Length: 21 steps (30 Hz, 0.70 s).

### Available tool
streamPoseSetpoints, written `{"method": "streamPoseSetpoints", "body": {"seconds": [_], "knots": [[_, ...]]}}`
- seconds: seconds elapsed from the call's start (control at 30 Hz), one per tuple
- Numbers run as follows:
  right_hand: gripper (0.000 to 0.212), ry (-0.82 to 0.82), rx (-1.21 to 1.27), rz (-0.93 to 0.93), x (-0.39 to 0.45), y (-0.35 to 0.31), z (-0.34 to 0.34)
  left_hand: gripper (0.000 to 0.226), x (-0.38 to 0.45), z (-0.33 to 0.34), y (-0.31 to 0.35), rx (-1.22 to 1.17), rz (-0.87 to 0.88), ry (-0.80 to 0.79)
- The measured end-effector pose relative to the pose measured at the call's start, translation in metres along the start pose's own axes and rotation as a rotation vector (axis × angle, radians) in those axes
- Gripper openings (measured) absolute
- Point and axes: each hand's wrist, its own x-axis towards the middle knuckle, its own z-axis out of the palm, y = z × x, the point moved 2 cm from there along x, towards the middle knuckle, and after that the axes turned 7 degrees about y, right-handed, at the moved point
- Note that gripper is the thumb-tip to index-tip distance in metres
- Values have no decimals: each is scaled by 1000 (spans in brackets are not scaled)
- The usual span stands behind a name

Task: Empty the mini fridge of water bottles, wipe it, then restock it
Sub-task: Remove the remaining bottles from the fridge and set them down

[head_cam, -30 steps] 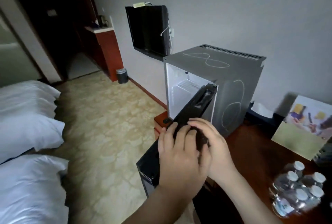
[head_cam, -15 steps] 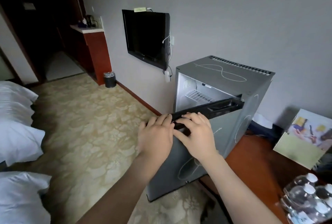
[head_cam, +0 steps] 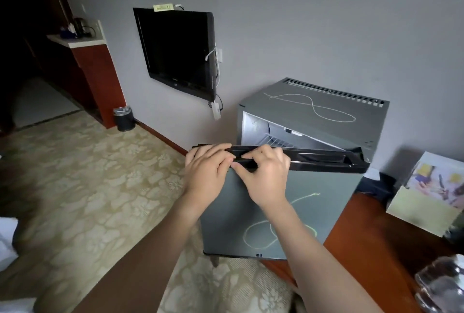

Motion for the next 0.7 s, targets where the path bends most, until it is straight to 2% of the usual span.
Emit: {"method": "streamPoseSetpoints", "body": {"seconds": [0.2, 0.47, 0.6, 0.7], "knots": [[29, 139, -224, -1, 35, 27, 55, 15, 59, 64, -26, -193, -5, -86], [20, 189, -427, 57, 70, 63, 86, 18, 106, 146, -30, -422, 24, -111], [21, 217, -476, 78, 73, 66, 93, 26, 110, 163, -35, -497, 31, -61], [24, 197, -489, 160, 78, 55, 96, 21, 114, 156, -37, -588, 49, -96]]}}
